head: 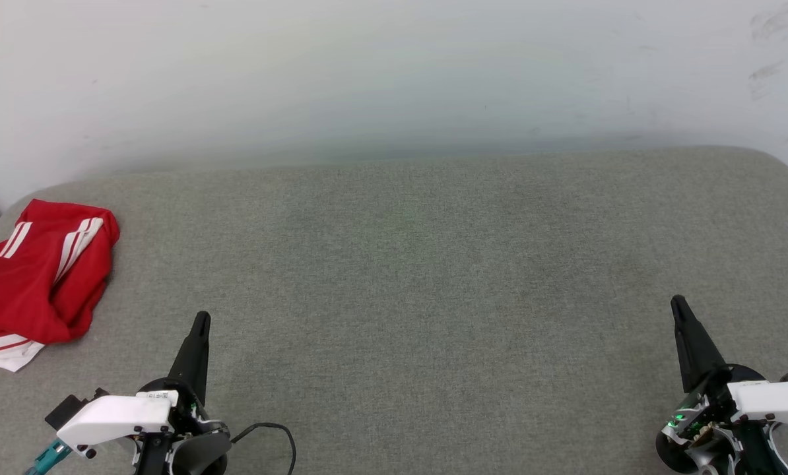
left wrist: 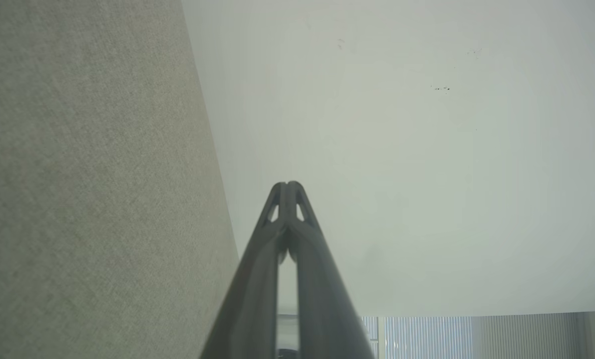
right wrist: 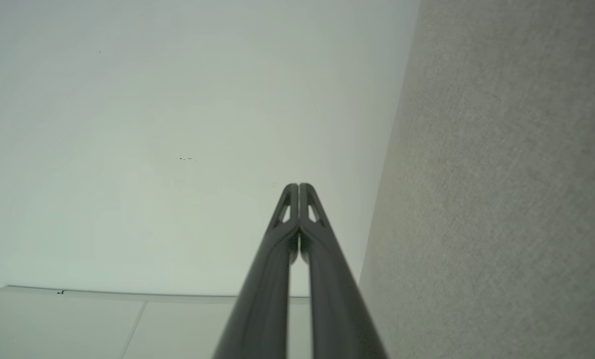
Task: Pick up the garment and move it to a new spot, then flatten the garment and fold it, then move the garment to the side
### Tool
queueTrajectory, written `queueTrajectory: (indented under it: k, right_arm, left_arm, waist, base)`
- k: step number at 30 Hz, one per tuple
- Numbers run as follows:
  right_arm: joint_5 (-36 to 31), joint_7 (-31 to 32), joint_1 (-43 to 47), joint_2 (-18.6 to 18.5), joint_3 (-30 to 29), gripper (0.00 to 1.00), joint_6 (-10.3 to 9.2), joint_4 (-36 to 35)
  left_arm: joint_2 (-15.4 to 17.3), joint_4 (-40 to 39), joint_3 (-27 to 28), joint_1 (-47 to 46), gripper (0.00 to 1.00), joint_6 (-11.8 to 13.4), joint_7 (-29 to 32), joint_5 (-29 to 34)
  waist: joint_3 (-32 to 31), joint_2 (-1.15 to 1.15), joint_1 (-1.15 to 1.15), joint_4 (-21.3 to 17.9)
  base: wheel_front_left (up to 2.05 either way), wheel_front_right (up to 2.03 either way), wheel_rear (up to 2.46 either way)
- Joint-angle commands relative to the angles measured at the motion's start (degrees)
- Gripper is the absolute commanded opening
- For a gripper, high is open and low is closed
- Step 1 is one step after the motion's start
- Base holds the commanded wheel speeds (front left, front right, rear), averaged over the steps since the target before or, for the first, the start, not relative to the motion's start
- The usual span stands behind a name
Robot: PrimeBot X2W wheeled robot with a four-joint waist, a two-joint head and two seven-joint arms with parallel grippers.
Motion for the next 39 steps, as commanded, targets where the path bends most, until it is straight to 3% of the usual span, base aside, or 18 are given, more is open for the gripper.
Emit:
queueTrajectory:
  k: [1,33,34,39]
  right_arm:
    - [-0.3,0.0,-0.6,0.2,0.0,0.00,-0.01,0.0]
    - [-0.2,0.0,-0.6,0.2,0.0,0.00,-0.01,0.0]
    - [0.0,0.0,0.0,0.0,0.0,1.00,-0.01,0.0]
    - [0.0,-0.1,1.7,0.0,0.2,1.00,-0.02,2.0]
  left_arm:
    - [-0.1,0.0,0.1,-0.5,0.00,-0.2,0.1,0.1]
    - [-0.1,0.0,0.1,-0.5,0.00,-0.2,0.1,0.1]
    - [0.0,0.0,0.0,0.0,1.00,0.0,0.0,0.0]
    - [-0.3,2.0,-0.3,1.9,1.00,0.0,-0.2,0.1]
  waist:
    - [0.0,0.00,0.00,0.0]
    - [0.0,0.00,0.00,0.0]
    - [0.0,0.00,0.00,0.0]
    - [0.0,0.00,0.00,0.0]
  base:
    - [0.00,0.00,0.00]
    - [0.00,0.00,0.00]
    - [0.00,0.00,0.00]
    - [0.00,0.00,0.00]
